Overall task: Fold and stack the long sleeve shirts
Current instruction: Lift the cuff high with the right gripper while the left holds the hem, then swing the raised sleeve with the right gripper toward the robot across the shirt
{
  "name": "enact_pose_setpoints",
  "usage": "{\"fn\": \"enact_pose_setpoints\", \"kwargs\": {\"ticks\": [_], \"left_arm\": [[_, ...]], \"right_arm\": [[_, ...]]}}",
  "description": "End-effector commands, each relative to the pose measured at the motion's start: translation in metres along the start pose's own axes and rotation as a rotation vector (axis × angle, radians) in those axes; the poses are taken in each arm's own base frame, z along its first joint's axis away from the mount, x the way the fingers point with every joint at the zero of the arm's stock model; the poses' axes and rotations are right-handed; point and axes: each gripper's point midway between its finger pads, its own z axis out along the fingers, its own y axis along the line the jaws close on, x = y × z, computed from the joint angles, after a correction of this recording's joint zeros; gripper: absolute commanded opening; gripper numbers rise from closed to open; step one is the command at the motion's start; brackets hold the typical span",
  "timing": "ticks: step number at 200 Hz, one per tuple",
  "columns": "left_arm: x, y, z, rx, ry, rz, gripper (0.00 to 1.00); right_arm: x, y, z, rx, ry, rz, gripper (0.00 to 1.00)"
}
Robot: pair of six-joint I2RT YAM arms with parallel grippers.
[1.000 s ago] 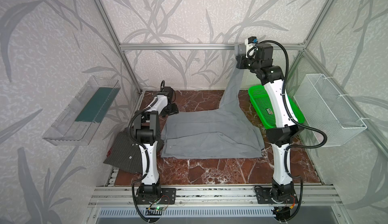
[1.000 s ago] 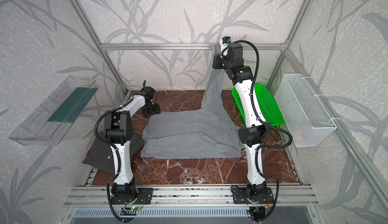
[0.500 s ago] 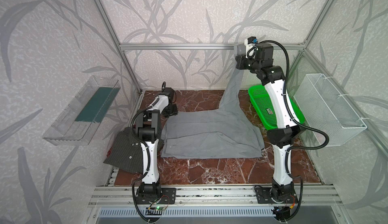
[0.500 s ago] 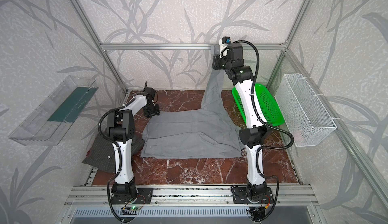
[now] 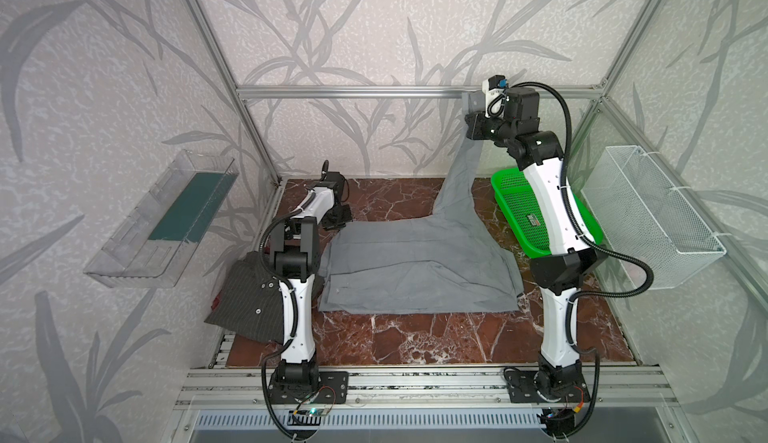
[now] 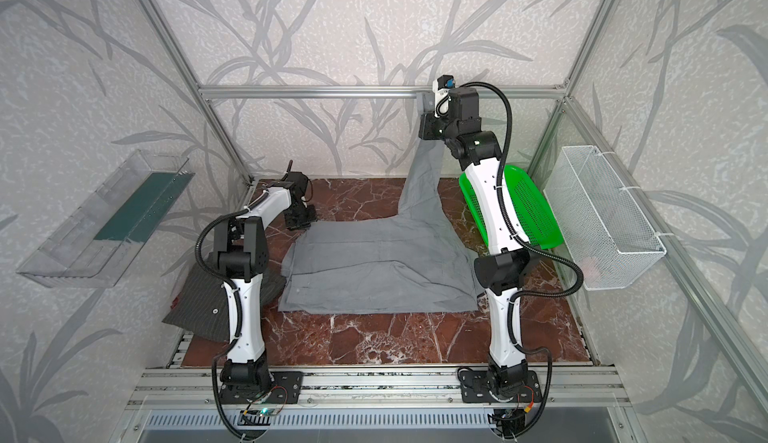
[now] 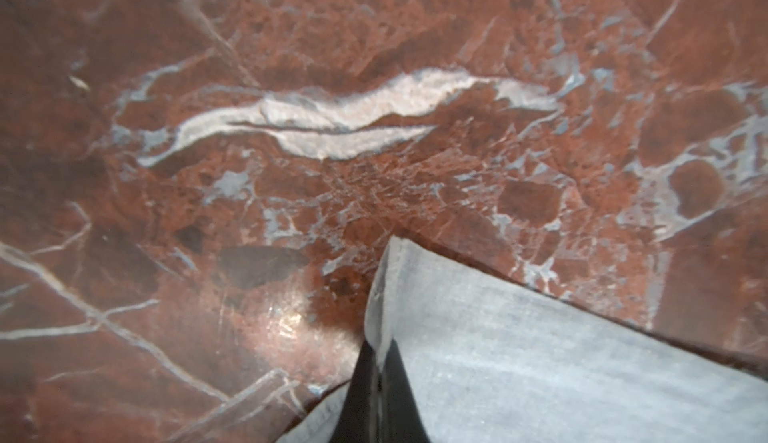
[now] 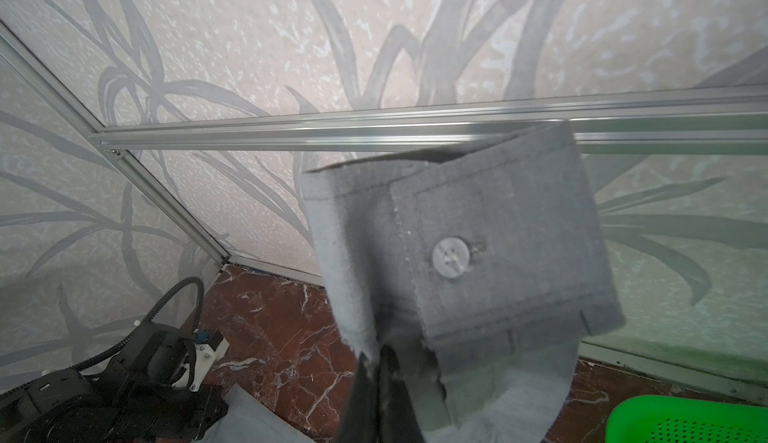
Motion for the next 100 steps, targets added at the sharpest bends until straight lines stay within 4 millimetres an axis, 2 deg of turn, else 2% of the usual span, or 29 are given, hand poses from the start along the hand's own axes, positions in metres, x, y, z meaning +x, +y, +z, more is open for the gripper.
{"fn": "enact_pose_setpoints", "kwargs": {"ticks": [1,53,100], "left_arm": [[-0.01,-0.005,-0.022,0.011,-0.042,0.007,0.0],[-0.014,0.004,-0.06,-0.006,-0.216,-0.01,0.0],[0.003,0.01,-0.08,0.041,-0.34,-0.026,0.0]], "right_arm": [[-0.035,0.013,-0.037,0.003,-0.089,-0.017,0.0],[-0.045,0.008,-0.065,0.07,-0.12,-0.018,0.0],[-0.031,0.007,-0.092,0.094,-0.138,-0.002,0.0]]}}
